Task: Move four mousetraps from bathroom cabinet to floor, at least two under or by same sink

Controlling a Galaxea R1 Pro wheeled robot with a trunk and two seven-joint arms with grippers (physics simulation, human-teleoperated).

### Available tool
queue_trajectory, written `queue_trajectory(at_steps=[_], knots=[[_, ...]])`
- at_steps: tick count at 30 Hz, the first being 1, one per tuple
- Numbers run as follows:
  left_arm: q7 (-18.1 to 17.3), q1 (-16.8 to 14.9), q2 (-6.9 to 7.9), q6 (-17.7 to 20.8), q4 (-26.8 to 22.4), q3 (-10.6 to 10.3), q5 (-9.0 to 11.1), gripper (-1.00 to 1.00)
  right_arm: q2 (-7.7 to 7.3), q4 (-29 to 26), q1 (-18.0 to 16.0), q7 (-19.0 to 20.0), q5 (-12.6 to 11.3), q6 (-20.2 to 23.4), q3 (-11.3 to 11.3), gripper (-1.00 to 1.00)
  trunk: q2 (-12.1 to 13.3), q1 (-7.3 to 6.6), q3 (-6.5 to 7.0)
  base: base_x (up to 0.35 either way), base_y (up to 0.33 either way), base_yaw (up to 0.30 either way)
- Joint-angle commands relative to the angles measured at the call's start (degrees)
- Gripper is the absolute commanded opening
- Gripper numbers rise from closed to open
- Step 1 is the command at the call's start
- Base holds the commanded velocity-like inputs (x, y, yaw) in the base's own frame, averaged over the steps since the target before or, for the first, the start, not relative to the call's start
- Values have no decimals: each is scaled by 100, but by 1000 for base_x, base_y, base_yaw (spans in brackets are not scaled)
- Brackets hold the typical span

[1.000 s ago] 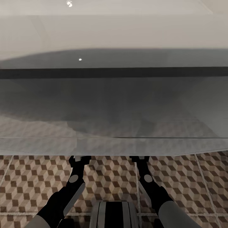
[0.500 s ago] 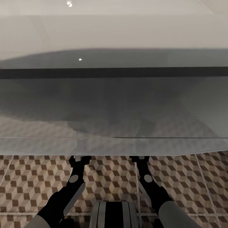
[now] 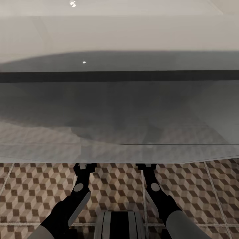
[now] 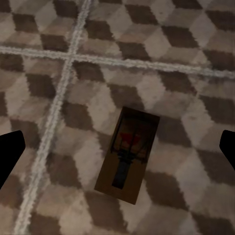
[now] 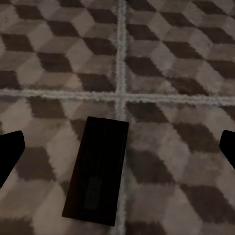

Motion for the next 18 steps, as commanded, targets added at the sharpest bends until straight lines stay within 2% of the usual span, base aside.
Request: queue_trajectory(at_steps=[1,18], knots=[[42,-5,7,-15,-5,-26,47,100,-3,4,-3,-49,16,-9,27,100,-1,-1,-3,0,0,0],[43,-5,-7,-15,-4,-26,34,100,-3,14,-3,-44,20,-7,22,100,-1,-1,-3,0,0,0]])
